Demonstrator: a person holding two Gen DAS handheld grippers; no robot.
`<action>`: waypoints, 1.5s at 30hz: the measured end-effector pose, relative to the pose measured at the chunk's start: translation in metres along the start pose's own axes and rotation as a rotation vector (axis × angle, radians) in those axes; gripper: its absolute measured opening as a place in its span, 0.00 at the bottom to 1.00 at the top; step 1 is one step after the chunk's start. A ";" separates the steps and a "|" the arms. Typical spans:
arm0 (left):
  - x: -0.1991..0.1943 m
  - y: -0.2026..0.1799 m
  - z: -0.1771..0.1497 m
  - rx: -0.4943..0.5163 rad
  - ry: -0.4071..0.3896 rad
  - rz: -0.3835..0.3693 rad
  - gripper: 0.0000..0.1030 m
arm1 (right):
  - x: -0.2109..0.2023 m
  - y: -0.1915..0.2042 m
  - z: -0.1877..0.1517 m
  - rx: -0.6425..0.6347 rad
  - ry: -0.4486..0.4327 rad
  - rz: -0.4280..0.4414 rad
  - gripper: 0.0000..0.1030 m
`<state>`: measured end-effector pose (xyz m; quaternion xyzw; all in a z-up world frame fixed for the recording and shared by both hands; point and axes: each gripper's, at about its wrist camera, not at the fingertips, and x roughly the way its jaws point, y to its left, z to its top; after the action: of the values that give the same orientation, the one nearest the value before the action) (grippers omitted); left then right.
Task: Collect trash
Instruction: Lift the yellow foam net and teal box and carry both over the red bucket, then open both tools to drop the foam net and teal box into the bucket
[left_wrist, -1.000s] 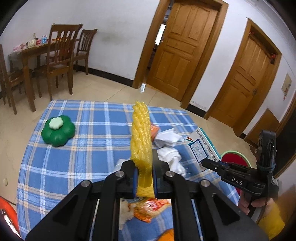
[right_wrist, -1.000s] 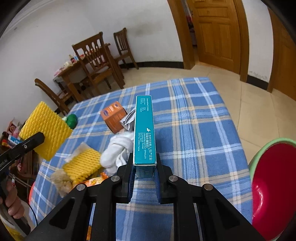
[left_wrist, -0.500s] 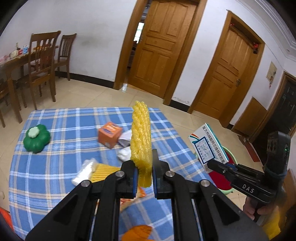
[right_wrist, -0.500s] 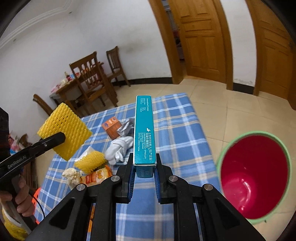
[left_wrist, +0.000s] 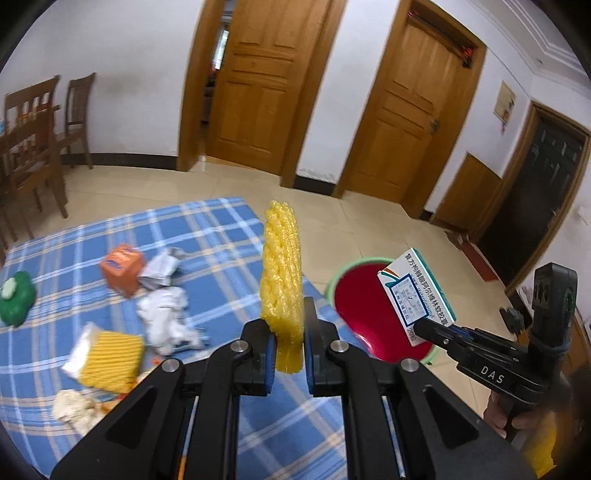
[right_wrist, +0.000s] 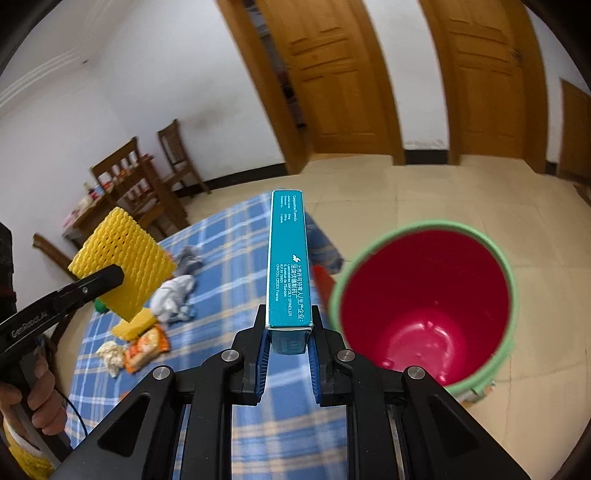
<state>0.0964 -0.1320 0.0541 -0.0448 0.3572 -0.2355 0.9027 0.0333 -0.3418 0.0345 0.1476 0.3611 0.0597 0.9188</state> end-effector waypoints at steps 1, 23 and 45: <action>0.006 -0.007 0.000 0.011 0.011 -0.007 0.11 | 0.000 -0.006 -0.001 0.013 0.001 -0.006 0.18; 0.139 -0.111 -0.015 0.185 0.262 -0.125 0.11 | 0.016 -0.118 -0.027 0.224 0.049 -0.161 0.21; 0.121 -0.105 -0.012 0.155 0.237 -0.067 0.55 | 0.001 -0.118 -0.028 0.265 0.024 -0.179 0.25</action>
<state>0.1239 -0.2790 -0.0045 0.0411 0.4405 -0.2959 0.8466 0.0160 -0.4470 -0.0225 0.2340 0.3883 -0.0689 0.8887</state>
